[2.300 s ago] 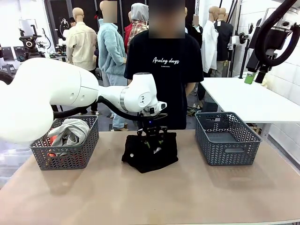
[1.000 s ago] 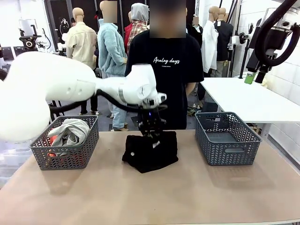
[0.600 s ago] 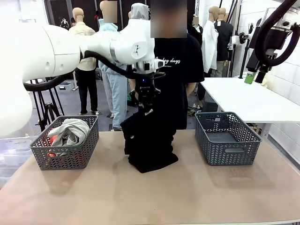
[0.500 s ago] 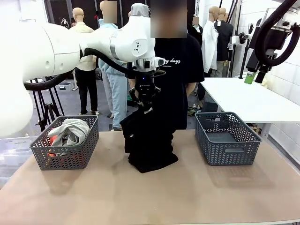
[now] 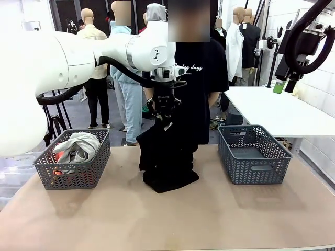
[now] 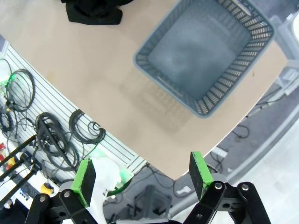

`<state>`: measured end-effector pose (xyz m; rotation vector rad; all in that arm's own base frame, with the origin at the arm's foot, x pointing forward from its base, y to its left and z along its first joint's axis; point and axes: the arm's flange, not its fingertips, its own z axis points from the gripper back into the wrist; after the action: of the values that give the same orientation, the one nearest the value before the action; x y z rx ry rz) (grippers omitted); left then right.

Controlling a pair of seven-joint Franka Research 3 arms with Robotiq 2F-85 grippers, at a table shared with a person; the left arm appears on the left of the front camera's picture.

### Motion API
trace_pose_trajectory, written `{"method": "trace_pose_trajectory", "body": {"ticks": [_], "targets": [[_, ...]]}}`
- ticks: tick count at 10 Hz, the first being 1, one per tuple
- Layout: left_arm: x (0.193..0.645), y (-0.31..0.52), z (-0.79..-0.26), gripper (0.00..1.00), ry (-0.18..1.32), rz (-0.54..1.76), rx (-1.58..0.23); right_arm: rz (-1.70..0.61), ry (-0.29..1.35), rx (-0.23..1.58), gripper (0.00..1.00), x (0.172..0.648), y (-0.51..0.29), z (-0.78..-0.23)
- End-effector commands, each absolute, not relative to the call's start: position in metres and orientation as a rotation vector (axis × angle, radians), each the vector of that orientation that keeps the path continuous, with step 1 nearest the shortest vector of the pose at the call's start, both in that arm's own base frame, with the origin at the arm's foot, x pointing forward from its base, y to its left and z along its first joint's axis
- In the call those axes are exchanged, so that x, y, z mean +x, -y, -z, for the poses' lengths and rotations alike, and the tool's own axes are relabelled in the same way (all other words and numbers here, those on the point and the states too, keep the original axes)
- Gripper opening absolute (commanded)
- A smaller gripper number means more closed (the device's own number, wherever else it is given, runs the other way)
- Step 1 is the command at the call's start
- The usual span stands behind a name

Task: Sort the tops and bottoms.
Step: Lift clothes from the center of the table with your left hand.

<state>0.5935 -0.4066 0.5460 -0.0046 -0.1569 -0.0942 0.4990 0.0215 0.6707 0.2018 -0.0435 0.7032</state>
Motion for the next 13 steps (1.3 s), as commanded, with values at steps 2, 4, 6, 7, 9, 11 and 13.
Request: {"method": "trace_pose_trajectory", "body": {"ticks": [2,4,6,7,9,11,13], "targets": [[0.593,0.404,-0.563,0.0,0.166,0.081,0.012,-0.7,0.034,0.199,1.0,0.497,-0.021,-0.67],[0.595,0.401,-0.621,0.0,0.274,0.076,0.078,-0.7,0.034,0.199,1.0,0.497,-0.021,-0.67],[0.58,0.411,-0.676,0.0,0.403,0.132,0.099,-0.7,0.034,0.199,1.0,0.497,-0.021,-0.67],[0.576,0.41,-0.697,0.0,0.459,0.143,0.091,-0.7,0.034,0.199,1.0,0.497,-0.021,-0.67],[0.572,0.409,-0.719,0.0,0.511,0.147,0.092,-0.7,0.034,0.199,1.0,0.497,-0.021,-0.67],[0.571,0.409,-0.718,0.0,0.513,0.123,0.098,-0.7,0.034,0.199,1.0,0.497,-0.021,-0.67],[0.552,0.398,-0.711,0.0,0.495,0.139,0.071,-0.7,0.034,0.199,1.0,0.497,-0.021,-0.67]]}}
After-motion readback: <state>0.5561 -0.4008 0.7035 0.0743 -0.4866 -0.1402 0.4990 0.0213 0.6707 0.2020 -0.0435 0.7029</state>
